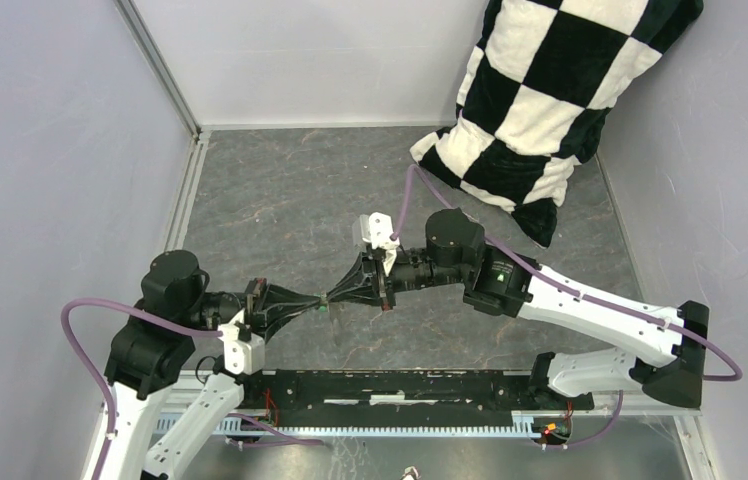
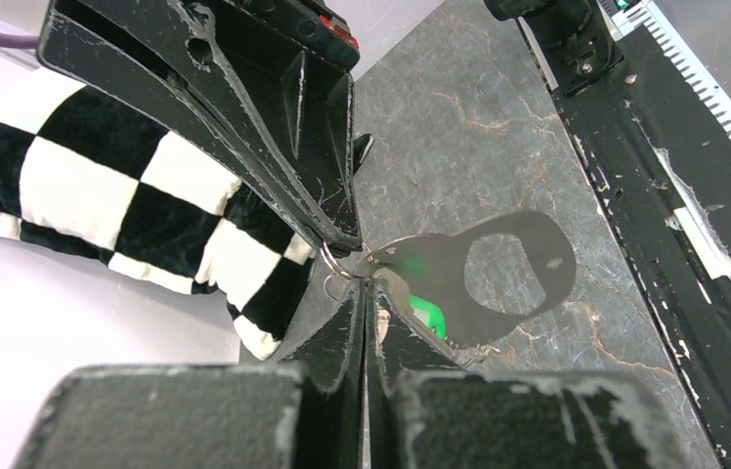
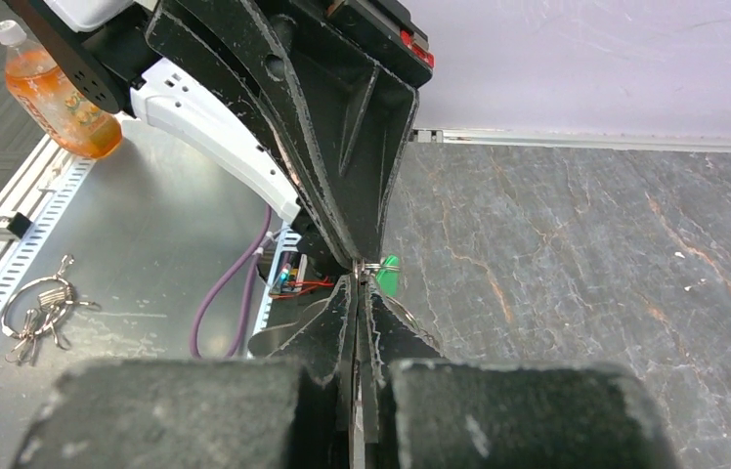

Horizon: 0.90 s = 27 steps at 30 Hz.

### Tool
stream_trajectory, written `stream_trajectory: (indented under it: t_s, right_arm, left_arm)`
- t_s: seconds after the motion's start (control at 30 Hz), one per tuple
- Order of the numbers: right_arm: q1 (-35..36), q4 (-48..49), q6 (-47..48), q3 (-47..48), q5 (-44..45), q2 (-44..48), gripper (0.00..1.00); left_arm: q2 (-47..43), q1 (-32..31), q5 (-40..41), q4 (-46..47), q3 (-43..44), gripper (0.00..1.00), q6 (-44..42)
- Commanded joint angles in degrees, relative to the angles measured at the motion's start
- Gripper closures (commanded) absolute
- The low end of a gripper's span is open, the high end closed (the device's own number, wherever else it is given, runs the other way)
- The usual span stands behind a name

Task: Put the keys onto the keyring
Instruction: Adjust the key on the keyring.

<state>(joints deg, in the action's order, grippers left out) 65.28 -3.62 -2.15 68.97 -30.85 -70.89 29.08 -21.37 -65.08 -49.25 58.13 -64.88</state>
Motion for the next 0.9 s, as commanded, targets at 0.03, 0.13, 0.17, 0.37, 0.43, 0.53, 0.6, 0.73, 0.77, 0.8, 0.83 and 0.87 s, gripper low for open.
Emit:
stream_trajectory:
  t_s: [0.03, 0.13, 0.17, 0.37, 0.43, 0.53, 0.6, 0.73, 0.77, 0.8, 0.83, 0.87]
  right_arm:
    - [-0.42, 12.51, -5.30, -4.09, 0.86, 2.68, 1.00]
    - [-0.45, 16.64, -7.71, -6.35, 1.13, 3.07, 0.99]
    - [-0.50, 18.17, -8.52, -7.03, 1.40, 3.28, 0.99]
    - [-0.48, 28.67, -12.65, -12.89, 3.14, 5.21, 0.99]
    - [-0.50, 30.00, -13.18, -13.86, 3.59, 5.46, 0.99]
    - [-0.50, 31.72, -13.84, -15.41, 4.24, 6.13, 0.99]
    - [-0.44, 32.18, -14.10, -16.01, 4.30, 6.27, 0.99]
    - [-0.48, 31.26, -13.53, -16.50, 5.40, 6.44, 0.99]
    - [-0.42, 30.83, -13.21, -16.58, 5.62, 6.53, 0.99]
    - [-0.41, 30.49, -12.95, -16.72, 6.07, 6.76, 0.99]
    - [-0.43, 30.42, -12.77, -16.89, 6.36, 6.98, 0.99]
    - [-0.53, 30.36, -12.66, -17.02, 6.42, 7.04, 0.99]
  left_arm:
    - [-0.85, -0.07, -1.94, -0.22, 0.19, 0.98, -2.27]
    - [-0.87, -0.07, -2.27, -0.23, 0.10, 0.98, -1.73]
    - [-0.87, -0.07, -2.47, -0.18, 0.02, 0.98, -1.49]
    - [-1.06, -0.05, -2.78, -0.08, -0.38, 0.98, -0.39]
    - [-1.16, -0.07, -2.57, -0.13, -0.43, 0.98, -0.08]
    - [-1.37, -0.06, -2.19, -0.13, -0.54, 0.98, 0.42]
    - [-1.55, -0.08, -2.21, -0.14, -0.64, 0.98, 0.62]
    - [-1.66, -0.07, -2.35, -0.14, -0.73, 0.98, 1.24]
    - [-1.74, -0.08, -2.29, -0.14, -0.67, 0.98, 1.23]
    - [-1.82, -0.01, -2.13, -0.10, -0.58, 0.98, 1.18]
    - [-1.83, -0.07, -1.97, -0.13, -0.45, 0.98, 1.22]
    - [-1.77, -0.08, -1.83, -0.15, -0.28, 0.98, 1.01]
